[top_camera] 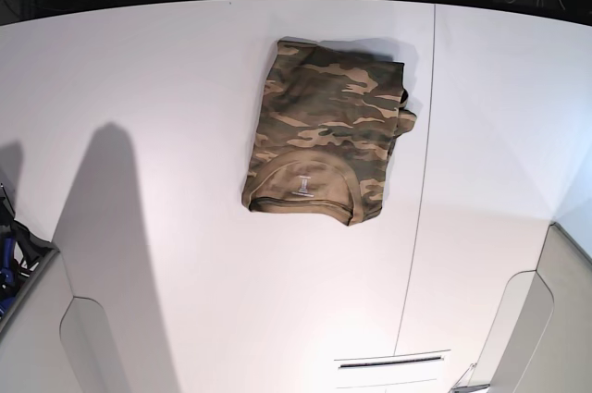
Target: Fold the T-shirt properly
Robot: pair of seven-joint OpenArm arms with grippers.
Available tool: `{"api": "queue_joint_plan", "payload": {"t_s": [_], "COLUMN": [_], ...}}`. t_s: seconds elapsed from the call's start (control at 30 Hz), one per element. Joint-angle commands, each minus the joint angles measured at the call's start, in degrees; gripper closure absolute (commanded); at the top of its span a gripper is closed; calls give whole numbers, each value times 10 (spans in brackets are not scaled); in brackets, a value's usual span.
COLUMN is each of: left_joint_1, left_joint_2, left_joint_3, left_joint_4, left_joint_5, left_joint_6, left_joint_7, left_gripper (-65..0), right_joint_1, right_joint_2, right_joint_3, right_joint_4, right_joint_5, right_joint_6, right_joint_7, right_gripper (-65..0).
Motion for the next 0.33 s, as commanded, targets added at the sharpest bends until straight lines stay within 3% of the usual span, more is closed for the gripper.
{"api": "queue_joint_plan", "payload": {"t_s": [0.0, 0.13, 0.3], "left_joint_1": [-19, -104, -147], "left_joint_2": [2, 40, 70], "left_joint_3": [16, 60, 63], "left_joint_4": [-29, -135, -167], "left_joint_5": [0, 0, 0], "left_joint_6": [0, 0, 0], "left_joint_7": [3, 3, 3], "left_gripper": [-58, -58, -58], "right_joint_1": [10, 63, 99], "right_joint_2": [-6, -40, -72], "right_joint_3": [0, 0, 0], "right_joint_4": [-18, -89, -123], "right_joint_5": [1, 1, 1], "right_joint_6": [-2, -18, -17], "right_joint_7": [-12, -16, -17], "right_gripper": [0, 0, 0]}}
